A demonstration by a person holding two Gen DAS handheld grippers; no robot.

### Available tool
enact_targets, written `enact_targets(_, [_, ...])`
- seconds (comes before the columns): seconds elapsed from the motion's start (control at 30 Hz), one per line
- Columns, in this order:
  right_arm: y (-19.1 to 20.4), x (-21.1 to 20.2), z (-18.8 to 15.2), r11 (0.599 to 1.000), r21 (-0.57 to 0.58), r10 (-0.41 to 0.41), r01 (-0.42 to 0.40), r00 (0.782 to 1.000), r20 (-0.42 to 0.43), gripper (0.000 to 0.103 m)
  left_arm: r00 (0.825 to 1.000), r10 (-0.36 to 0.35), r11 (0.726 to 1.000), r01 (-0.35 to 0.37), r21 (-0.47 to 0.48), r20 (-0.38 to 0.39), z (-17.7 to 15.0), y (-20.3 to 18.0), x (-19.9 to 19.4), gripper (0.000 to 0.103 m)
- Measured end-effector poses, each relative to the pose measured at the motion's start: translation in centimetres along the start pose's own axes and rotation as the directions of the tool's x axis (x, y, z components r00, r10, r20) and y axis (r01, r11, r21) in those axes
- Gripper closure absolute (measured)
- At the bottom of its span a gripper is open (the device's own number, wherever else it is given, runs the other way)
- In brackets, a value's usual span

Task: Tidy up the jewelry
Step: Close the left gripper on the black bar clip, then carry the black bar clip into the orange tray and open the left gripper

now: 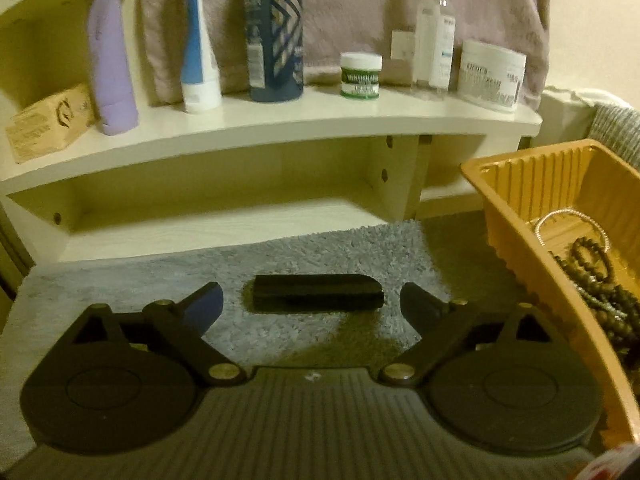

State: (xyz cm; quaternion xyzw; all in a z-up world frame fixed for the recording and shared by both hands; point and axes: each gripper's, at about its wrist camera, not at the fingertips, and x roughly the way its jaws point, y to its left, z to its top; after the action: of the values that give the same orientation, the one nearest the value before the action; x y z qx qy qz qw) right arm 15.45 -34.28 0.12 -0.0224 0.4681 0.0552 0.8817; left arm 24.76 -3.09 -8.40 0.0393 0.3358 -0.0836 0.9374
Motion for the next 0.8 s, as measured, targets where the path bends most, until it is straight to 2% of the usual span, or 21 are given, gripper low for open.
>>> enact_targets(0.13, [0.0, 0.0, -0.1, 1.000, 0.004, 0.001, -0.001, 1.000, -0.002, 0.089, 1.000, 0.006, 1.000, -0.006, 0.008, -0.013, -0.1, -0.4, 1.4, 0.011])
enact_targets(0.2, [0.0, 0.0, -0.1, 1.000, 0.005, 0.003, -0.003, 1.000, -0.003, 0.089, 1.000, 0.005, 1.000, -0.005, 0.012, -0.023, -0.2, -0.5, 1.9, 0.019])
enact_targets(0.27, [0.0, 0.0, -0.1, 1.000, 0.007, 0.003, -0.003, 1.000, -0.004, 0.089, 1.000, 0.010, 1.000, -0.010, 0.011, -0.026, -0.2, -0.4, 2.1, 0.022])
enact_targets(0.3, [-0.1, 0.1, -0.1, 1.000, 0.007, 0.004, -0.004, 1.000, -0.003, 0.089, 1.000, 0.004, 1.000, -0.004, 0.012, -0.024, -0.2, -0.4, 2.0, 0.028])
enact_targets(0.53, [-0.3, 0.1, -0.4, 1.000, 0.017, 0.011, -0.011, 1.000, 0.001, 0.089, 1.000, -0.007, 1.000, 0.007, 0.030, -0.015, -0.4, -0.3, 0.8, 0.029])
enact_targets(0.8, [-0.8, 0.4, -0.8, 0.999, 0.030, 0.031, -0.031, 0.999, 0.011, 0.088, 1.000, -0.015, 0.998, 0.016, 0.053, -0.015, -0.1, 0.0, -2.4, 0.029])
